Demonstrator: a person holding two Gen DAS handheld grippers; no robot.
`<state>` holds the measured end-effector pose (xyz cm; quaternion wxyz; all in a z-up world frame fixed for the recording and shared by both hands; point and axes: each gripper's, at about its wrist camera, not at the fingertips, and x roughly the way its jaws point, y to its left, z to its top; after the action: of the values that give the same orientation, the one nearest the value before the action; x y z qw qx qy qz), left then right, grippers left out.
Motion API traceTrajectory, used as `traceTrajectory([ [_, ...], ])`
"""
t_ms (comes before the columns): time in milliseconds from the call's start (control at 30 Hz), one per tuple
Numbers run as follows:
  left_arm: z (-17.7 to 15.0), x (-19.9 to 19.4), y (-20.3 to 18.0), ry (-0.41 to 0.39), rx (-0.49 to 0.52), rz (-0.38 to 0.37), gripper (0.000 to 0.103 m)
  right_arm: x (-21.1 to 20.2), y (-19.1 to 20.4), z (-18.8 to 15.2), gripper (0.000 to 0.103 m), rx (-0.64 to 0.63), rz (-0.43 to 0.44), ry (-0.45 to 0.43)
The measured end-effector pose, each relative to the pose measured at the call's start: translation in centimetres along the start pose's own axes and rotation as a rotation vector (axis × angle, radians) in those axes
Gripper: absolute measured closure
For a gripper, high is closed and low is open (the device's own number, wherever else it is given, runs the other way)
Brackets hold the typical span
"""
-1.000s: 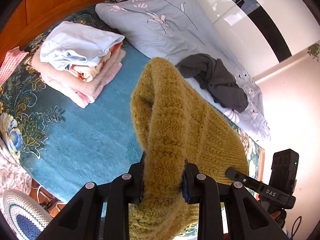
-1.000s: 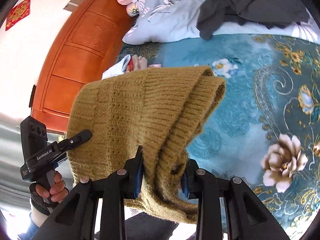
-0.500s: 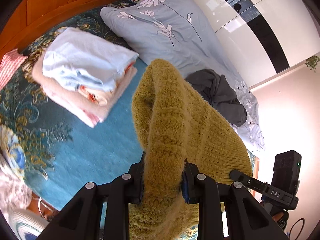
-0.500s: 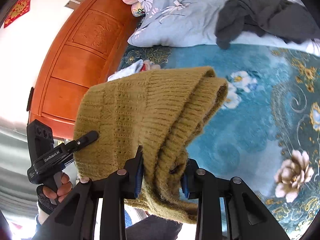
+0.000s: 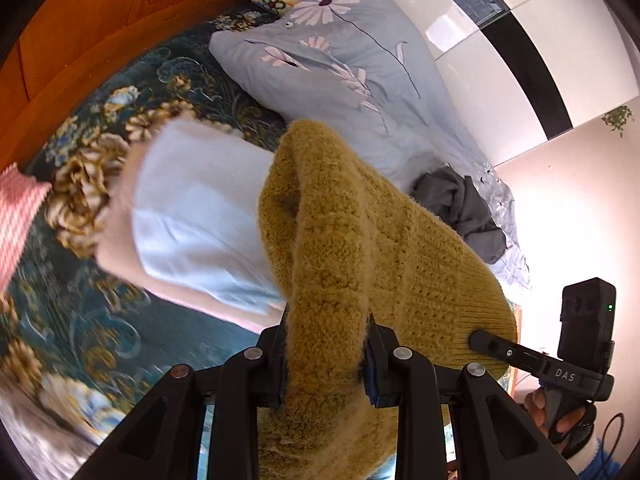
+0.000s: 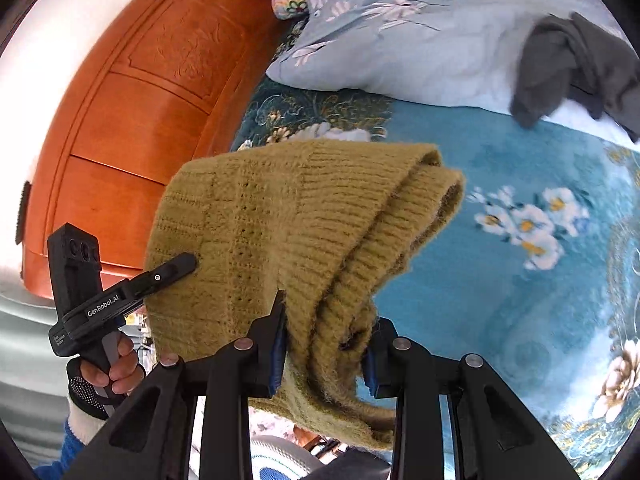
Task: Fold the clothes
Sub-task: 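Carry the folded sweater with both tools toward the stack of folded clothes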
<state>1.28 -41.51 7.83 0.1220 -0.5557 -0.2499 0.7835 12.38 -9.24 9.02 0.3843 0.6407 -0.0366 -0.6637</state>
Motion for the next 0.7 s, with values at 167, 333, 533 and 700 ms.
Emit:
traceTrajectory([
  [167,4.3,-0.3,3.4,0.000,0.034,0.018,0.074,3.7,4.3,2.9,0.071,-0.039,-0.026,0.022],
  [333,8.1,1.1,6.6,0.019,0.022,0.037,0.074,7.4,7.0,5.9,0.071,-0.043,-0.060,0.049],
  [533,11.6,3.7,9.4,0.051,0.002,0.039,0.074,10.9,8.3,8.2,0.071,-0.042,-0.098,0.075],
  [700,12.2,7.0,12.2,0.100,-0.042,0.055,0.073,13.8,6.6,9.7,0.070,0.039,-0.119,0.113],
])
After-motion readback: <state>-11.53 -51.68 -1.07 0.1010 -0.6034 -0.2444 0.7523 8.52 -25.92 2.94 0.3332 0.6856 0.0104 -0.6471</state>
